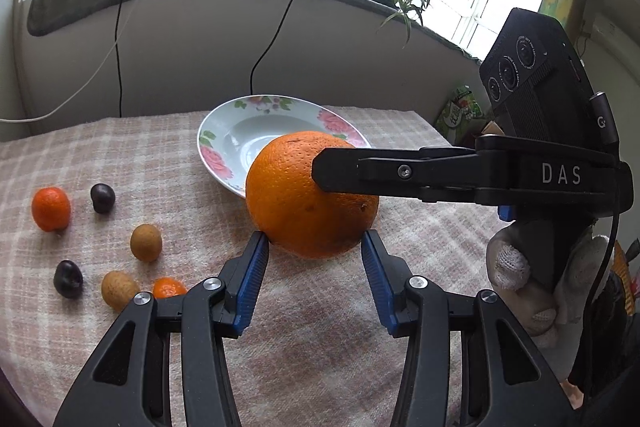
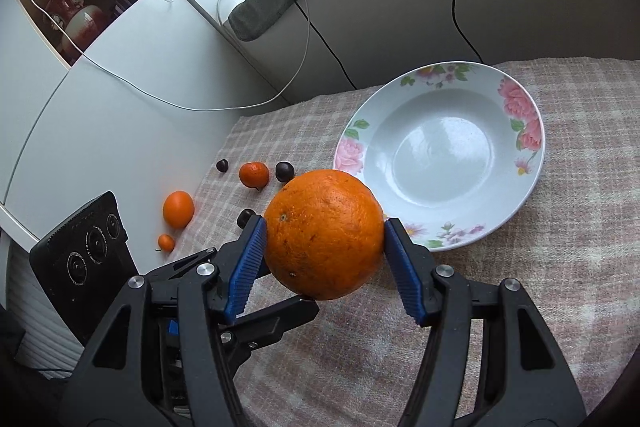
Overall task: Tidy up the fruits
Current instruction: 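Carry the large orange into the white bowl and open the right tool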
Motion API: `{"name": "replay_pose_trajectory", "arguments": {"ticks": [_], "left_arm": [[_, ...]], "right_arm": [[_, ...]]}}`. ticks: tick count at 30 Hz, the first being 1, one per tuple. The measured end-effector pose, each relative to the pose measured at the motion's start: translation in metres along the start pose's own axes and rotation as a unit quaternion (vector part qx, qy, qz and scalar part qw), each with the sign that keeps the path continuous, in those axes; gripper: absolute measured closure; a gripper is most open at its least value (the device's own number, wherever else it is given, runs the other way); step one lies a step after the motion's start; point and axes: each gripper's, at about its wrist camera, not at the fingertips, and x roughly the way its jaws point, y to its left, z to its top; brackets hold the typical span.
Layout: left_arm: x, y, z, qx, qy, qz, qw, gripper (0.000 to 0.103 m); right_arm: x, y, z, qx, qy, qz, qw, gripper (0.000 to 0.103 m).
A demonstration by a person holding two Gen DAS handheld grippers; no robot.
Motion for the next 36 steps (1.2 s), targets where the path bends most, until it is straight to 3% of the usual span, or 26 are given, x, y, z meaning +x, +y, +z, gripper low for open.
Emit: {"name": "replay_pose_trajectory", "arguments": {"ticks": [19,23,36], "left_arm": [[0.031,-0.001,0.02,-0.003,0.014,-0.001,0.9999,0.056],[0.026,-0.005,0.024,0.009,0.002,0.006,0.9999,0.057],[0.01,-0.002,0.016,0.015,-0.006,0.026,0.9996,0.057]], "right_arm": [[0.007,-0.034,0.022,0.033,0.012,-0.009,0.999,0.039],[0.002,-0.037,0.025,0.031,-0.003,-0.042,0.999,0.038],[-0.023,-0.023,0.022,-0.001,-0.048,-0.076,0.996,0.025]]}}
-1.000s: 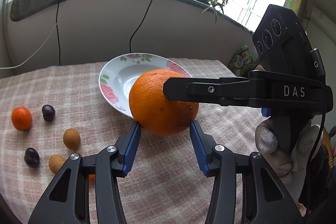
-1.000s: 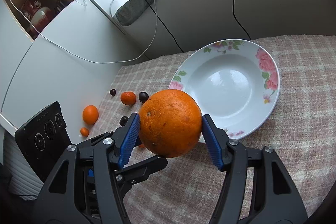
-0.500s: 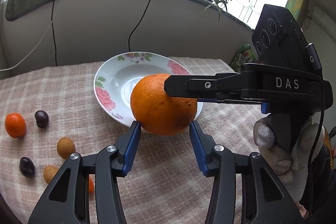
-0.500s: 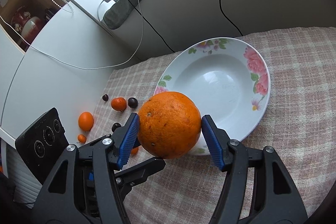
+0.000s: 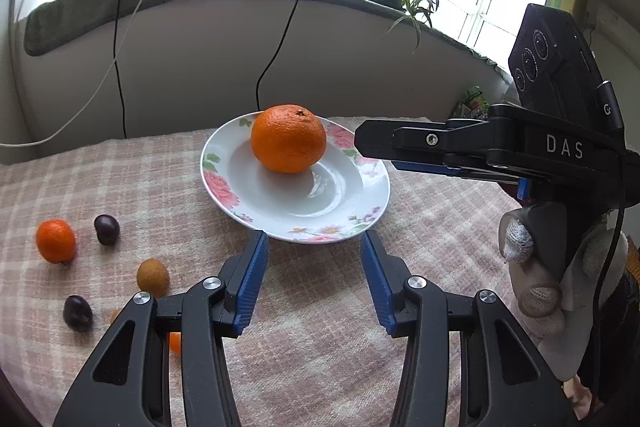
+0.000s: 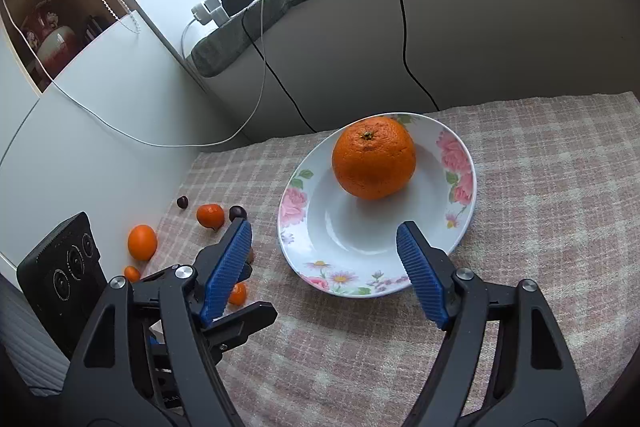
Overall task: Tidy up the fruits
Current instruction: 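Carry the large orange into the white bowl and open the right tool, then move the right tool to the second large orange by the wall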
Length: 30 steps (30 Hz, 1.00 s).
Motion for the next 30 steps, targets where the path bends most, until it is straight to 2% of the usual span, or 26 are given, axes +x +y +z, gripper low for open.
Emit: {"name": "replay_pose_trajectory", "arguments": {"ticks": [4,6,11,13,19,30], "left_arm": [[-0.007,0.003,-0.005,0.0,-0.001,0.01,1.0,0.055],[-0.01,0.004,-0.008,0.0,-0.001,0.014,0.9999,0.054],[-0.023,0.008,-0.018,-0.007,-0.005,0.025,0.9997,0.038],[-0.027,0.01,-0.023,-0.011,-0.005,0.03,0.9995,0.036],[-0.049,0.018,-0.038,-0.026,-0.011,0.058,0.9979,0.031],[-0.091,0.053,-0.069,-0.061,-0.017,0.118,0.991,0.031]], "right_arm": [[-0.007,0.0,-0.004,-0.001,-0.008,-0.011,1.0,0.023],[-0.01,0.0,-0.006,0.001,-0.014,-0.016,1.0,0.018],[-0.018,0.002,-0.013,-0.003,-0.021,-0.028,0.999,0.015],[-0.019,0.004,-0.015,-0.005,-0.021,-0.029,0.999,0.011],[-0.016,0.016,-0.018,-0.015,-0.014,-0.024,0.999,0.009],[0.0,0.046,-0.027,-0.051,0.005,-0.003,0.999,0.009]]}}
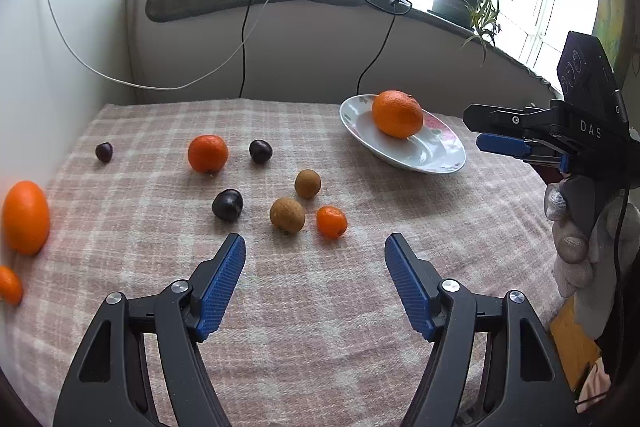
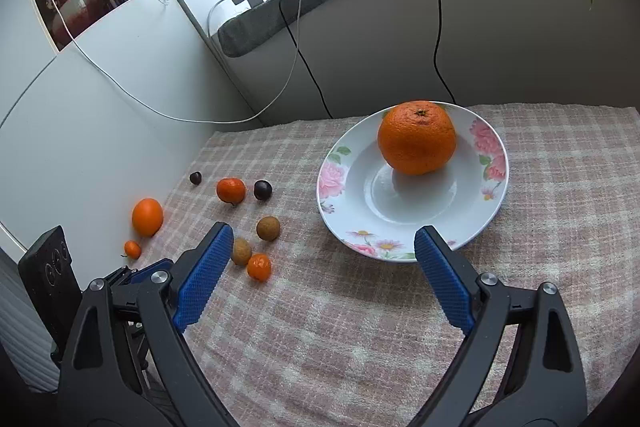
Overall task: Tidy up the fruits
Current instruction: 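Move the right tool to the second large orange by the wall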
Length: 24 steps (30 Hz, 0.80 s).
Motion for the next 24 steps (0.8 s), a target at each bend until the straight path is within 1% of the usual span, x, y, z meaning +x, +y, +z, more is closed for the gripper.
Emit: {"name": "replay_pose_trajectory", "arguments": {"ticks": [4,8,12,16,20,24], "left_arm": [[-0.005,0.018,-0.005,-0.018,-0.001,0.014,0.9998,0.031],[-0.006,0.03,-0.008,-0.03,-0.001,0.025,0.9992,0.031],[-0.006,0.038,-0.009,-0.036,-0.004,0.032,0.9988,0.031],[-0.011,0.049,-0.011,-0.05,-0.011,0.04,0.9979,0.034],[-0.017,0.065,-0.016,-0.07,-0.016,0.052,0.996,0.037],[-0.027,0.082,-0.022,-0.091,-0.024,0.071,0.993,0.037]], "right_arm": [[0.007,0.015,-0.005,-0.026,0.002,-0.002,1.0,0.009],[0.013,0.034,-0.011,-0.072,-0.004,-0.015,0.997,0.009],[0.019,0.054,-0.02,-0.12,-0.009,-0.026,0.992,0.009],[0.029,0.068,-0.024,-0.143,0.004,-0.023,0.989,0.009],[0.043,0.08,-0.022,-0.154,0.022,-0.008,0.988,0.009],[0.056,0.099,-0.019,-0.176,0.038,0.009,0.984,0.009]]}}
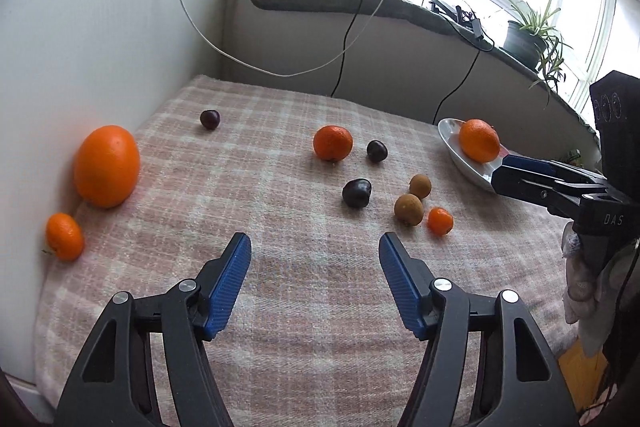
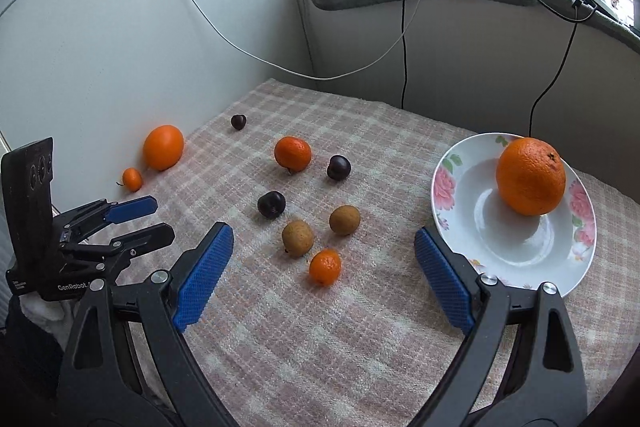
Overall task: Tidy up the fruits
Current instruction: 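Move the right tool to the second large orange by the wall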
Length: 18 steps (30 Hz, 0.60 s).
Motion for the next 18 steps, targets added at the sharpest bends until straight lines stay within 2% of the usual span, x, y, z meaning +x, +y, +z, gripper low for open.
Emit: {"name": "replay_pose_trajectory", "arguments": {"ticks": [4,8,14,18], "left_arm": [[-0.008,0.019,0.0,-0.025,-0.015,0.026,0.9993,0.037],[-0.016,0.039,0.0,-0.053,-0.034,0.056,0.9964,0.037],[-0.022,0.063,0.003,-0.069,-0.057,0.112,0.9897,0.037],[-0.021,0.074,0.004,-0.072,-0.059,0.137,0.9862,0.037]], "right_arm": [[0.015,0.018,0.016,-0.02,0.011,0.023,0.999,0.009],[0.038,0.033,0.039,-0.028,0.033,0.069,0.997,0.009],[0.079,0.053,0.071,-0.017,0.077,0.151,0.985,0.009],[0.104,0.07,0.088,-0.019,0.097,0.182,0.978,0.009]]}}
